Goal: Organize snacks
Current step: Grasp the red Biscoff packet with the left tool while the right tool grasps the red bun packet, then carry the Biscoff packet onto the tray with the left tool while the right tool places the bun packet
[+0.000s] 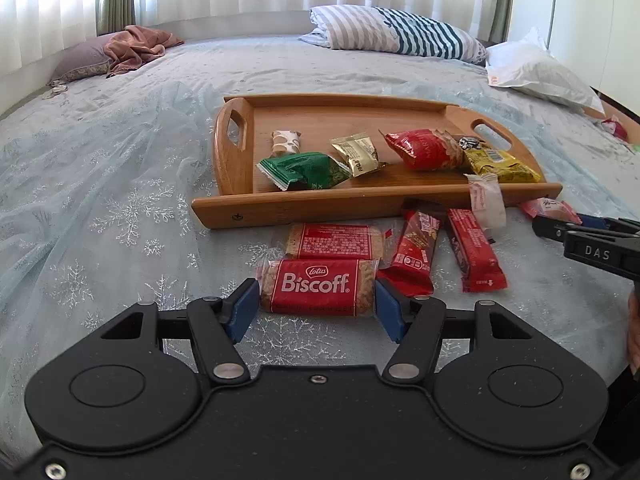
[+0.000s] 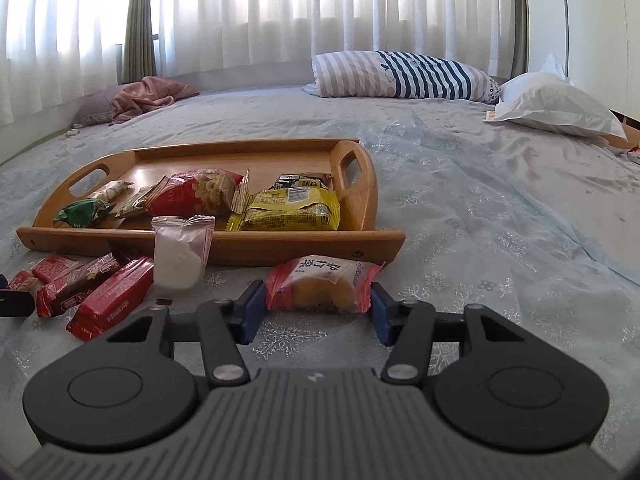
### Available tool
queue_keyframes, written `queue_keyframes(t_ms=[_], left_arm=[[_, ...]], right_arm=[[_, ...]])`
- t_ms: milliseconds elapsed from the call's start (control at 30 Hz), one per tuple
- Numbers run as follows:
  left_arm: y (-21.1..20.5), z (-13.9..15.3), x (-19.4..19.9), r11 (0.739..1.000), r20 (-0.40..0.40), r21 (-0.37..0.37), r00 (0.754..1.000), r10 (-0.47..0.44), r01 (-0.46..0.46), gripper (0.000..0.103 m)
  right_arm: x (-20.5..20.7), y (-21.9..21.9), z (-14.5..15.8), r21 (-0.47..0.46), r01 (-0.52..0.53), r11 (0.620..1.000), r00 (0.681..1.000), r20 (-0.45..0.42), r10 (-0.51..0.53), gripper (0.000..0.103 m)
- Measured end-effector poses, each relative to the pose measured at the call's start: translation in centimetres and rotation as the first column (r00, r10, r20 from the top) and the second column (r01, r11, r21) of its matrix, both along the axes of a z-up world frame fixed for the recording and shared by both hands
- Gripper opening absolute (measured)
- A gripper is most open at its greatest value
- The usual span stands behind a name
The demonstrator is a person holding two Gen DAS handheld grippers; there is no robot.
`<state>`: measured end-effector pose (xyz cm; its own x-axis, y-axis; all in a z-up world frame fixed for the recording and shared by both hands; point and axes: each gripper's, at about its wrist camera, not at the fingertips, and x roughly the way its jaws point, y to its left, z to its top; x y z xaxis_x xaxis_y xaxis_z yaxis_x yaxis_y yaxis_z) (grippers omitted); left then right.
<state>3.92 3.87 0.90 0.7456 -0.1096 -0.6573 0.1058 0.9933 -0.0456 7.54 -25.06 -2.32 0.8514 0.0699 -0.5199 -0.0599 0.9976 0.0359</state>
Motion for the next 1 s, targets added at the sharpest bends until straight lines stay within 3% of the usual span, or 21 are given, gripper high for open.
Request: queue_keyframes(t_ms=[400, 733, 1000], left_arm=[[0.4, 3.1, -1.2, 0.999, 0.068, -0.035, 0.998, -0.004, 0.006, 0.060], [1.0, 5.4, 1.1, 0.998, 0.108, -0.055, 0.994, 0.005, 0.001, 0.060], [1.7, 6.8, 2.6, 0.998, 0.136, -0.062, 0.990, 0.024, -0.016, 0.060]], right_arm=[[-0.6, -0.3, 1.4, -0.009, 0.049, 0.999, 0.998, 0.037, -0.049, 0.046], [-0.3, -1.5, 3.8, 0.000, 0.076, 0.997, 0.992, 0.097, -0.076, 0.040], [1.0, -2.2, 4.1, 0.033, 0.083, 0.996, 0.993, 0.078, -0.086, 0.037]])
